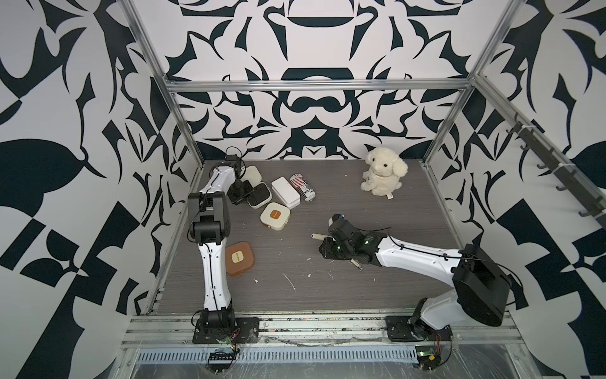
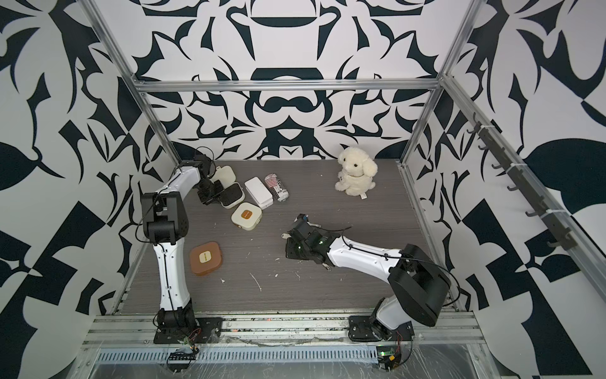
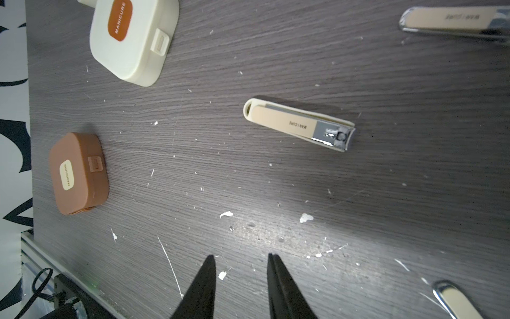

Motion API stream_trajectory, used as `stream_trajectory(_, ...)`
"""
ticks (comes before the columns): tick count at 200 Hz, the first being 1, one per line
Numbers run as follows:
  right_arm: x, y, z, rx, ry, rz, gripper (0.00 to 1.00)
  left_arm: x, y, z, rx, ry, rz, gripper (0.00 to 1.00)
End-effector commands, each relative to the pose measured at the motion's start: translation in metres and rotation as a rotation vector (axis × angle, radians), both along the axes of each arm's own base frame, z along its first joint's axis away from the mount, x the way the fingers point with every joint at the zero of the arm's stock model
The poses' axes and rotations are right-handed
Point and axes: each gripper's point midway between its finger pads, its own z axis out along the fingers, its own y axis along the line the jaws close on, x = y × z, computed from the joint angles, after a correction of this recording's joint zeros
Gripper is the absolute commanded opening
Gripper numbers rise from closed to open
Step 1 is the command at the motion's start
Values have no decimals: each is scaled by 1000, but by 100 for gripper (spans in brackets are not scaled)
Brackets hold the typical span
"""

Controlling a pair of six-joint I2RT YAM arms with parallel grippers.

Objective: Organize nail clipper sets
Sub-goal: Pick up the storage box at the center of the board, then place the storage box at the center of the board.

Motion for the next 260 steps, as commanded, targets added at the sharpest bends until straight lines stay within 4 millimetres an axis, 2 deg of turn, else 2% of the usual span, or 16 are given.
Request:
stream_trajectory(1, 4, -5, 14, 14, -38, -24, 36, 0, 11, 19, 19, -11, -3, 0)
stream_trajectory(25, 6, -13, 17, -9, -56, -35, 35, -8, 16, 48, 57, -38, -26, 0)
stream_trajectory(41, 9, -24, 19, -53, -75, -52, 36, -23, 14, 65, 61, -48, -42, 0)
stream_trajectory(59, 13, -39, 22, -108, -96, -67, 38, -49, 6, 80, 40, -66, -56, 0)
stream_trajectory(87, 17, -63, 19, -206, -104, -79, 42, -109, -21, 91, 7, -84, -82, 0)
stream_trajectory(125, 15, -86, 6, -268, -72, -103, 45, -194, -76, 83, -18, -65, -115, 0)
stream_trajectory(155, 9, -88, -3, -272, -45, -95, 45, -244, -106, 64, -49, -50, -87, 0)
stream_trajectory(199, 5, -78, -13, -238, -8, -72, 43, -279, -115, 28, -69, -75, 8, 0)
stream_trajectory(260, 7, -50, -24, -245, 17, -20, 39, -296, -127, -1, -83, -28, 61, 0)
